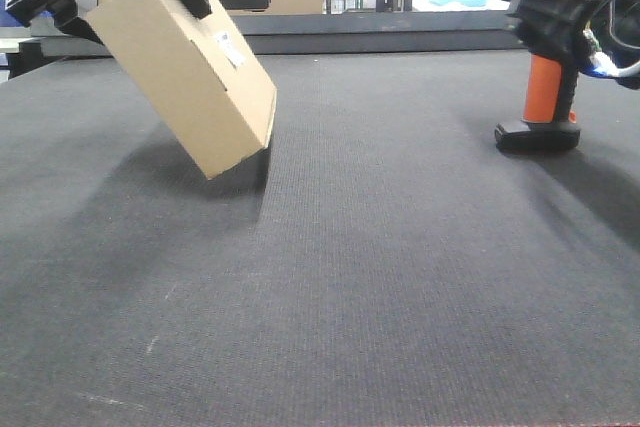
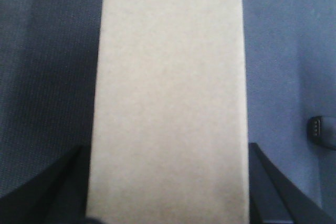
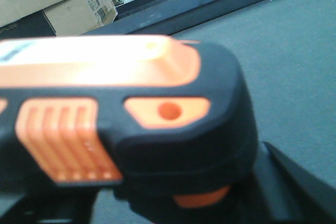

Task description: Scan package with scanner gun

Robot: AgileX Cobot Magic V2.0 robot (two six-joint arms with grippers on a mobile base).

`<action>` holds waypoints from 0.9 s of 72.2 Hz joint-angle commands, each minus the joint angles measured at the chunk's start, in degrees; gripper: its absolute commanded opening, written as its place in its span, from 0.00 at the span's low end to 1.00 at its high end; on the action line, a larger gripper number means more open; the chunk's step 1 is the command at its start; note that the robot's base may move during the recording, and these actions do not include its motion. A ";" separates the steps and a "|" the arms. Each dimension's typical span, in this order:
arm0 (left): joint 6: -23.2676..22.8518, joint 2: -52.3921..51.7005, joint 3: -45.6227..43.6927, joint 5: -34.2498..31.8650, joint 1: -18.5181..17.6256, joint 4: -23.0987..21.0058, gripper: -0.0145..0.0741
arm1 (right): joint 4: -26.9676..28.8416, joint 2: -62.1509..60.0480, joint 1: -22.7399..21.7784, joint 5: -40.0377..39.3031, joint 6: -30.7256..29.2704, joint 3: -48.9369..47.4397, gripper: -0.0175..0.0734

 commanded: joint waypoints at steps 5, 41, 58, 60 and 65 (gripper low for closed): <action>0.08 -0.23 -0.13 -0.34 -0.40 -0.45 0.04 | 0.43 -0.02 -0.07 -1.52 0.28 -0.34 0.27; 0.08 -0.23 -0.13 -0.25 -0.40 -0.93 0.04 | -7.89 -7.32 -0.07 1.08 -15.67 -0.34 0.02; 0.08 -0.23 -0.13 -0.25 -0.40 -1.46 0.04 | -7.66 -10.42 -0.07 7.37 -36.09 -0.34 0.02; 0.08 -0.23 -0.13 -0.25 -0.40 -1.46 0.04 | -7.50 -10.42 -0.07 7.57 -37.44 -0.34 0.02; 0.08 -0.23 -0.13 -0.03 -0.40 -1.45 0.04 | -7.03 -10.42 -0.07 8.08 -38.87 -0.34 0.02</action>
